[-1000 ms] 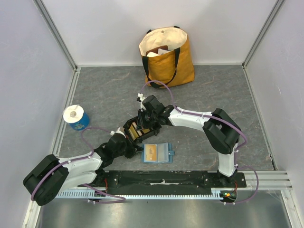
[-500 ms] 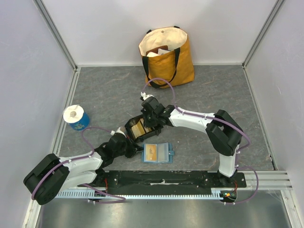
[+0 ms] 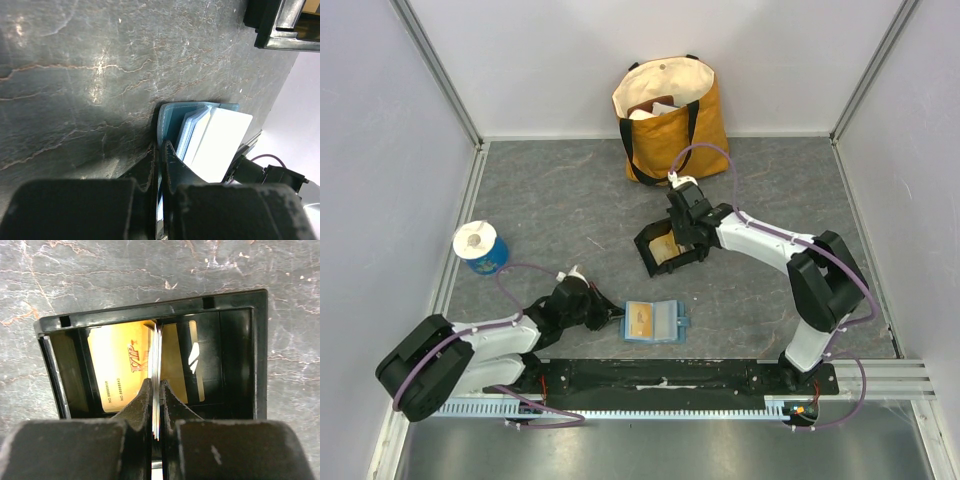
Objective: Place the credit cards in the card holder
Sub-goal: Pick up the credit card from the storage box.
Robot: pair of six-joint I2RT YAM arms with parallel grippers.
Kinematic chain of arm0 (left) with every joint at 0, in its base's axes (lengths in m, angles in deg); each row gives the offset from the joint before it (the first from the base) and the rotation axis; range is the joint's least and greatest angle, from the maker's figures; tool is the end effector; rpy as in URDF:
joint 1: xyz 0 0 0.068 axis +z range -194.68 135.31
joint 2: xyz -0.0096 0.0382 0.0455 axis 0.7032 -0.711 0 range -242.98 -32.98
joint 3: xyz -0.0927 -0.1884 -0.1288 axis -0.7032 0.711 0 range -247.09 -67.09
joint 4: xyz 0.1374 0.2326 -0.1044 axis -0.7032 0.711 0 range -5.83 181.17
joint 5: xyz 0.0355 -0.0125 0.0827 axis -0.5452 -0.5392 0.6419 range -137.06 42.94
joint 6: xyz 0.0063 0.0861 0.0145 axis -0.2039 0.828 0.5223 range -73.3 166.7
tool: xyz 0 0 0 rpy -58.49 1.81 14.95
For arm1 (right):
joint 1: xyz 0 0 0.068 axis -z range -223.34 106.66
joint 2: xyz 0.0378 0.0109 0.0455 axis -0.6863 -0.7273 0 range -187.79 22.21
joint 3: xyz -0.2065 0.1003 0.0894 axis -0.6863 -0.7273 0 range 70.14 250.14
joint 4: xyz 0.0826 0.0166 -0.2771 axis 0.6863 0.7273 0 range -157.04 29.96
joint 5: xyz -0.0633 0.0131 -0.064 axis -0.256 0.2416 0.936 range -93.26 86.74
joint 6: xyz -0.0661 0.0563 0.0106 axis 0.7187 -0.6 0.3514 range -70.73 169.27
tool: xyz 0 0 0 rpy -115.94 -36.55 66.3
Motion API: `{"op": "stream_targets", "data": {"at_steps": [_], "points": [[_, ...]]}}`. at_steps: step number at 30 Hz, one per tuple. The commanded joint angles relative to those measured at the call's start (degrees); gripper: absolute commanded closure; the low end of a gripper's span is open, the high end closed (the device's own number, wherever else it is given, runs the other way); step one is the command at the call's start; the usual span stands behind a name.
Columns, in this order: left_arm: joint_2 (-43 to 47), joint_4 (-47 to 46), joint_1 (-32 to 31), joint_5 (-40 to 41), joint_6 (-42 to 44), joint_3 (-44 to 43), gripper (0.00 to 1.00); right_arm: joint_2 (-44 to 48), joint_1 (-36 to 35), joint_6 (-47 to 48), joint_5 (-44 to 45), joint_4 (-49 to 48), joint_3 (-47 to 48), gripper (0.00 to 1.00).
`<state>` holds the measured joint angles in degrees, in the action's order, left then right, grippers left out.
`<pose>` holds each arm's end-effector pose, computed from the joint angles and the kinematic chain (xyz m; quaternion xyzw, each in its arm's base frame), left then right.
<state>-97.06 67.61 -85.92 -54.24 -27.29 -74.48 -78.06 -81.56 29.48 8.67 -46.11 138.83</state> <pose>0.1689 -0.1609 0.0322 -0.2299 0.8757 -0.3858 0.1775 0.3392 0.2466 0.1346 -0.1178 0.9350 0.0689 0.3272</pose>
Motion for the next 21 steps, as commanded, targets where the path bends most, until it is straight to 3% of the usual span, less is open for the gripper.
{"op": "stream_targets", "data": {"at_steps": [1, 5, 21], "points": [[-2.81, 3.82, 0.01, 0.77, 4.12, 0.1, 0.98, 2.09, 0.78, 4.85, -2.06, 3.07, -0.4, 1.0], [-4.3, 3.02, 0.01, 0.33, 4.3, -0.51, 0.98, 1.92, -0.01, 2.22, -8.4, 1.4, 1.1, 1.0], [-10.37, -0.32, 0.01, -1.96, 4.74, -2.27, 0.98, -1.86, -7.05, -2.62, -8.32, 0.69, 3.91, 0.99]]}}
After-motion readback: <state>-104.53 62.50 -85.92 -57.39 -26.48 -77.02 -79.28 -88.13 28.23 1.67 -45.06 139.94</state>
